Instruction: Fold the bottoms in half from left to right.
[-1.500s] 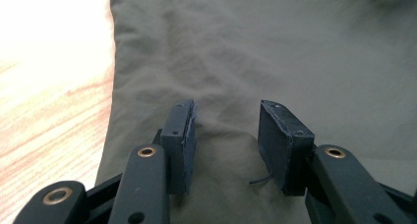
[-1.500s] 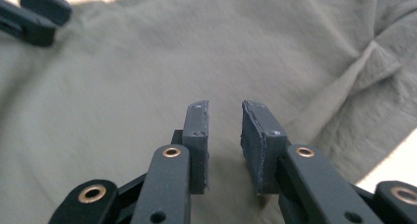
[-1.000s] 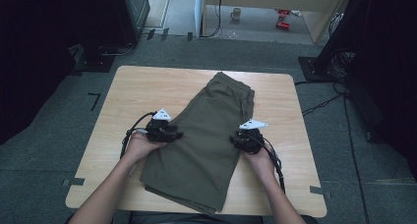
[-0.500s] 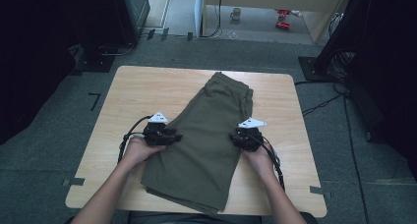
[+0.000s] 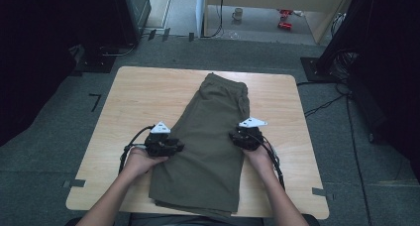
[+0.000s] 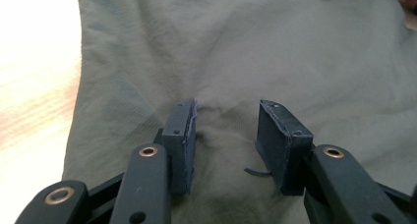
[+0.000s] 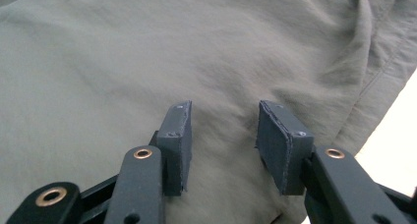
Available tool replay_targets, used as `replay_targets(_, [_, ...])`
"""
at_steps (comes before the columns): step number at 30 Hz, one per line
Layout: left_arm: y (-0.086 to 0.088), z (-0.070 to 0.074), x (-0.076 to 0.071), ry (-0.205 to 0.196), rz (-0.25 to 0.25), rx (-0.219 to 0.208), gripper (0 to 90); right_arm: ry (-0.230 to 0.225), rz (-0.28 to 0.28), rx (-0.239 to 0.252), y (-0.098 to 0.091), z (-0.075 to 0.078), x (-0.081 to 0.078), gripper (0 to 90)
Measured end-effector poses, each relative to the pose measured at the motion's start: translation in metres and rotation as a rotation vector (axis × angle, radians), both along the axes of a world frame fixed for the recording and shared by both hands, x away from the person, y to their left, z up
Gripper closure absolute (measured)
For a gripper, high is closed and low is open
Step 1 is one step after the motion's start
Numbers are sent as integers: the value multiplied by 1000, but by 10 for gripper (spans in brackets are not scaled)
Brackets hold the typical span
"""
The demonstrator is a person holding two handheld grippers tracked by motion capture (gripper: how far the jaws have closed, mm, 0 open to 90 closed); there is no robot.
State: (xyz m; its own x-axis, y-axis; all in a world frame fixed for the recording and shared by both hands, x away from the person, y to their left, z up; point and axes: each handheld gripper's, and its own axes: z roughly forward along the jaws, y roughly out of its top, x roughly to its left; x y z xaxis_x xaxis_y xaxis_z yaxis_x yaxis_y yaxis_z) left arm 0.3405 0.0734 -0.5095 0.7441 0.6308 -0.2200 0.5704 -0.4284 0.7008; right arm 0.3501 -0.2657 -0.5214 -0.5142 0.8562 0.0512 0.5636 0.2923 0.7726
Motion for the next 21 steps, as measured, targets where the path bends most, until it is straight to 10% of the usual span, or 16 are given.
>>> replay_targets(21, [-19,3,-49,-7,-40,50,549,5,-25,-15,12,1,-4,520])
